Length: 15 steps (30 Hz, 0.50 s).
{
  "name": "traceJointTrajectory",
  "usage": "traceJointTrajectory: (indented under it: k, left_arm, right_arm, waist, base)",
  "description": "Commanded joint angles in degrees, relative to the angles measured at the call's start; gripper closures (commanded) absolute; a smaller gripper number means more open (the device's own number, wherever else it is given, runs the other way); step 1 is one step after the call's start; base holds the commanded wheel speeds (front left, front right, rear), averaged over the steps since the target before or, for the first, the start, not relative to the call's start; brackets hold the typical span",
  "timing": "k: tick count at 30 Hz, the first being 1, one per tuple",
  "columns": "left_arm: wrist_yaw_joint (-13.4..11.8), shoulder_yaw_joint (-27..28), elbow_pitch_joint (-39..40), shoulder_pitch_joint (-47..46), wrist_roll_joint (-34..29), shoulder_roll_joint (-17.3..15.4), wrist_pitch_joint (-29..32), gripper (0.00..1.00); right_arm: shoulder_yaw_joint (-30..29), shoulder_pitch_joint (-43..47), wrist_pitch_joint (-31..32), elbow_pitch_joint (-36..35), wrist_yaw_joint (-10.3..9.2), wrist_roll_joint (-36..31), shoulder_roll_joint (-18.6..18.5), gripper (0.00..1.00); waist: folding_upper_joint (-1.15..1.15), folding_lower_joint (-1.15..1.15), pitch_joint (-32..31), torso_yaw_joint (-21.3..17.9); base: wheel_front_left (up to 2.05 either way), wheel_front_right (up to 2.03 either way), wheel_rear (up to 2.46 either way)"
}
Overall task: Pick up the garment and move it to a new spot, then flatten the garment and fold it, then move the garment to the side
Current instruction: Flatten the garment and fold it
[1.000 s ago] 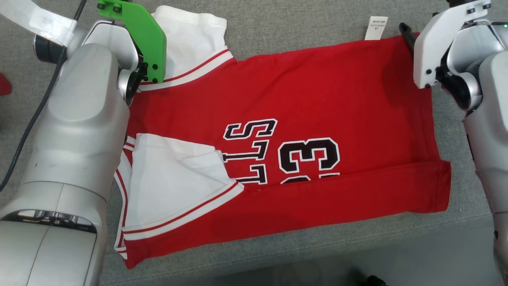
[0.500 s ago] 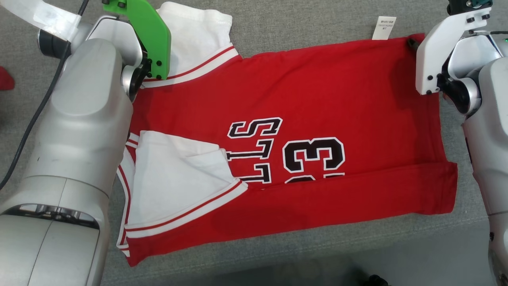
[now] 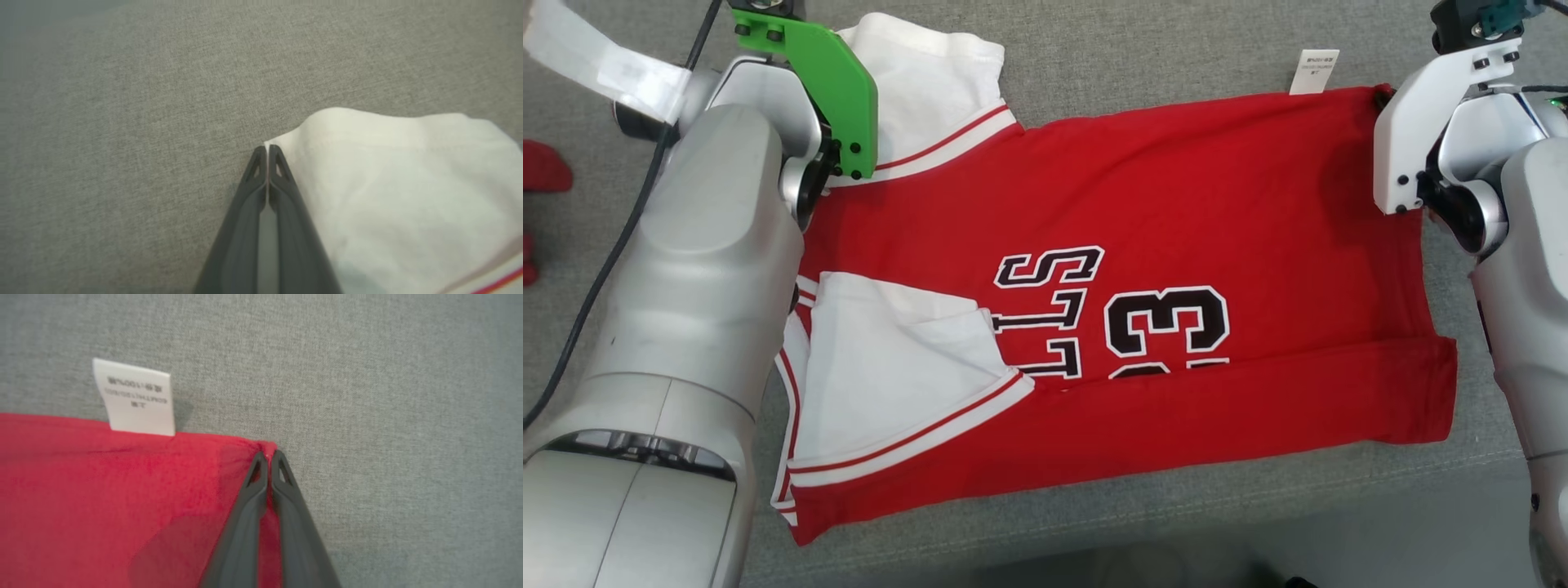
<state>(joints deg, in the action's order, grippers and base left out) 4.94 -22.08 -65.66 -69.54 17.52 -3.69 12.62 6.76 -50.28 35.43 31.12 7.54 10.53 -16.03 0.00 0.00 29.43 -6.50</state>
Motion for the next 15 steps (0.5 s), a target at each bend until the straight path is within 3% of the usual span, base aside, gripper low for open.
traceJointTrajectory:
  k: [1,11,15]
  left_arm:
    - [-0.52,0.40,0.22,1.40,0.38,-0.05,-1.41,1.00]
    - [-1.69,1.93,7.07,6.15,2.76,0.32,-20.48,1.00]
    - [-2.09,2.60,9.48,8.77,3.81,0.38,-24.63,1.00]
  right_arm:
    - [-0.19,1.27,-0.69,-0.26,-0.11,0.72,-0.47,1.00]
    - [-2.68,7.49,-10.10,-2.85,-0.10,3.89,-2.95,1.00]
    - [-3.00,9.14,-12.38,-2.07,-0.10,4.24,-3.22,1.00]
  waist:
    - [0.00,0.00,-1.08,0.52]
    - [0.00,0.00,-6.90,4.23]
    - [0.00,0.00,-8.61,5.12]
  base:
    - [0.00,0.00,0.00]
    - [0.00,0.00,0.00]
    - [0.00,0.00,0.00]
